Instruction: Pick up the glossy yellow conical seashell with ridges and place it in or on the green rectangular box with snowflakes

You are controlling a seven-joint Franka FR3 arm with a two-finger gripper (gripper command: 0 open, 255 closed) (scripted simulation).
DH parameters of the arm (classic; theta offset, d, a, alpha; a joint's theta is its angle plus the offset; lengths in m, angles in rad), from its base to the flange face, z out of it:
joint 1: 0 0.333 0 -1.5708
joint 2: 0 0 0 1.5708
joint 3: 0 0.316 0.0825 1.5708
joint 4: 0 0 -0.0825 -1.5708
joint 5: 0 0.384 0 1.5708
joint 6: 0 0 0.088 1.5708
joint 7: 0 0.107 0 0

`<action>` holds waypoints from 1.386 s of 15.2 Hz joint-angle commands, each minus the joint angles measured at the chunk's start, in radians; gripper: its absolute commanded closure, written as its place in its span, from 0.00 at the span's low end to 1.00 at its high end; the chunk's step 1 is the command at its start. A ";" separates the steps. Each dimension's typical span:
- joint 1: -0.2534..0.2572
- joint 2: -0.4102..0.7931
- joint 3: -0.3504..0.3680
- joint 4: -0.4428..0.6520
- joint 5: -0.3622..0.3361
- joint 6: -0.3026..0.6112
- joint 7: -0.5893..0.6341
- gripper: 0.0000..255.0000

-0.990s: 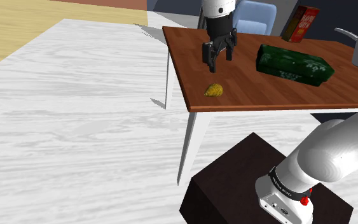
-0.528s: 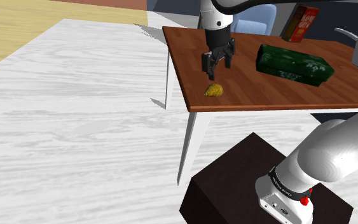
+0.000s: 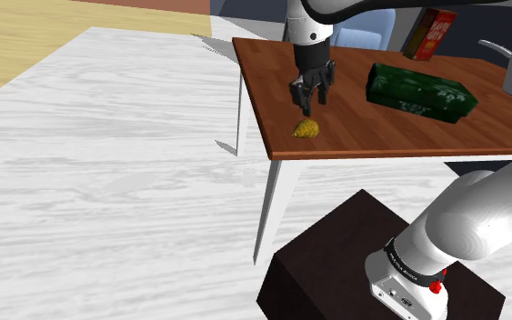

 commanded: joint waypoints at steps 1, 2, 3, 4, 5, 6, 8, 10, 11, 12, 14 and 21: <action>0.000 0.000 0.000 0.000 0.000 0.000 0.000 1.00; 0.000 0.000 0.000 0.000 0.000 0.000 0.000 1.00; 0.000 0.000 0.000 0.000 0.000 0.000 0.000 1.00; 0.000 0.000 0.000 0.000 0.000 0.000 0.000 1.00; 0.000 0.000 0.000 0.000 0.000 0.000 0.000 1.00; 0.000 0.000 0.000 0.000 0.000 0.000 0.000 1.00; 0.000 0.000 0.000 0.000 0.000 0.000 0.000 1.00; 0.000 0.000 0.000 0.000 0.000 0.000 0.000 0.00; 0.044 -0.031 -0.004 -0.035 -0.012 0.051 -0.186 0.00; 0.096 -0.073 -0.018 -0.079 -0.017 0.104 -0.373 0.00; 0.210 -0.181 -0.071 -0.185 -0.008 0.210 -0.760 0.00; 0.273 -0.236 -0.120 -0.316 -0.008 0.330 -0.929 0.00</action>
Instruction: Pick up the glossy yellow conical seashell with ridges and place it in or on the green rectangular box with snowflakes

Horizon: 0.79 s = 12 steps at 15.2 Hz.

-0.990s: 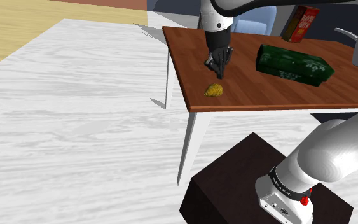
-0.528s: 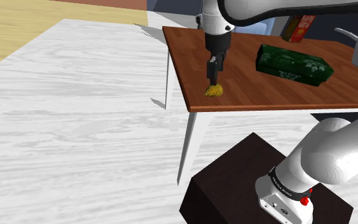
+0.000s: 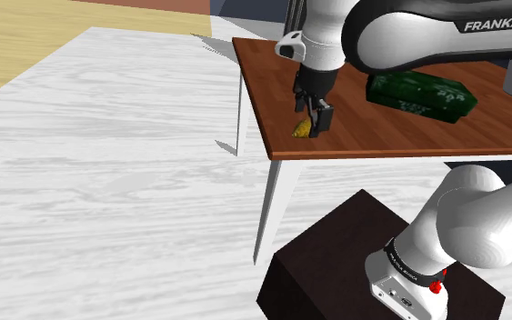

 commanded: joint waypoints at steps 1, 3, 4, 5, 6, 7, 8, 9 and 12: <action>0.000 -0.001 -0.003 -0.028 -0.002 0.029 -0.004 0.00; 0.000 0.000 -0.004 -0.035 -0.003 0.036 -0.004 0.00; 0.000 0.000 -0.004 -0.035 -0.003 0.036 -0.004 0.00; 0.000 0.000 -0.004 -0.035 -0.003 0.036 -0.004 0.00; 0.000 0.000 -0.004 -0.035 -0.003 0.036 -0.004 0.00; 0.000 0.000 -0.004 -0.035 -0.003 0.036 -0.004 0.00; 0.000 0.000 -0.004 -0.035 -0.003 0.036 -0.004 0.00; 0.000 0.000 -0.004 -0.035 -0.003 0.036 -0.004 0.00; 0.000 0.000 -0.004 -0.035 -0.003 0.036 -0.004 1.00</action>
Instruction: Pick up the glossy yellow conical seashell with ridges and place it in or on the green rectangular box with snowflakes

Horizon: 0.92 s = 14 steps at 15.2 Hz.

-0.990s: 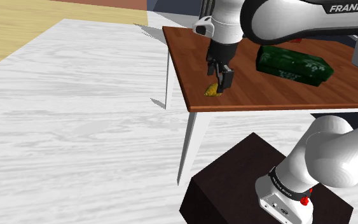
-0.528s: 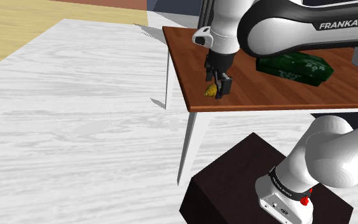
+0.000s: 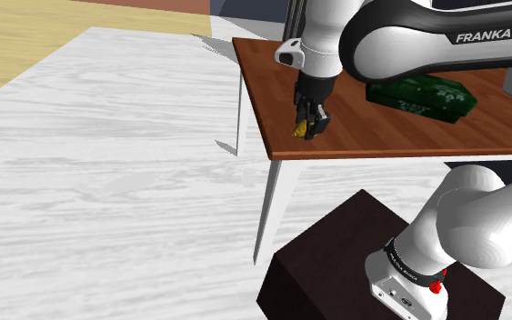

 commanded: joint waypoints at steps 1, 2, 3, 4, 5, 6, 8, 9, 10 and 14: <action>0.000 0.000 0.000 0.000 0.000 0.000 0.000 1.00; 0.000 0.000 0.000 0.000 0.000 0.000 0.000 1.00; 0.000 0.000 0.000 0.000 0.000 0.000 0.000 1.00; 0.000 0.000 0.000 0.000 0.000 0.000 0.000 1.00; 0.000 0.000 0.000 0.000 0.000 0.000 0.000 1.00; 0.000 0.000 0.000 0.000 0.000 0.000 0.000 1.00; 0.000 0.000 0.000 0.000 0.000 0.000 0.000 1.00; 0.000 -0.001 -0.001 0.012 0.000 -0.013 -0.003 1.00; 0.000 -0.002 -0.001 0.025 0.001 -0.027 -0.005 1.00; -0.002 -0.003 -0.003 0.078 0.001 -0.079 -0.015 1.00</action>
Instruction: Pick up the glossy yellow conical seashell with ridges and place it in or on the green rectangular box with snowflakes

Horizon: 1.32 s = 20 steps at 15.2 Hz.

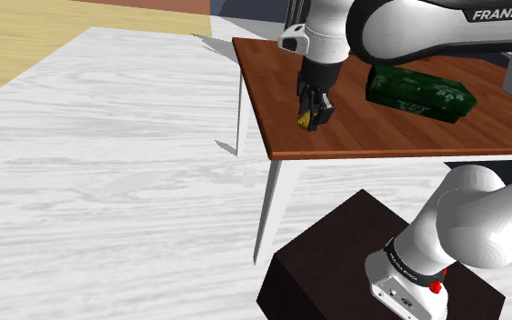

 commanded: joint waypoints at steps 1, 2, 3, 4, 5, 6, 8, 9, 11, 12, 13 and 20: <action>-0.001 0.004 0.000 0.032 0.000 -0.027 -0.004 1.00; -0.001 0.005 0.000 0.045 0.000 -0.040 -0.006 1.00; -0.002 0.006 -0.001 0.059 0.000 -0.053 -0.009 1.00; -0.002 0.007 -0.001 0.073 0.000 -0.066 -0.011 1.00; -0.003 0.008 -0.001 0.088 0.000 -0.079 -0.013 1.00; -0.003 0.009 -0.001 0.102 0.000 -0.092 -0.015 1.00; -0.004 0.013 -0.002 0.132 -0.001 -0.117 -0.020 1.00; -0.005 0.015 -0.002 0.147 -0.001 -0.130 -0.022 1.00; -0.006 0.019 -0.002 0.177 -0.002 -0.156 -0.026 1.00; -0.007 0.022 -0.002 0.193 -0.002 -0.169 -0.028 1.00; -0.007 0.025 -0.002 0.209 -0.003 -0.181 -0.030 1.00; -0.012 0.051 -0.001 0.325 -0.006 -0.271 -0.045 1.00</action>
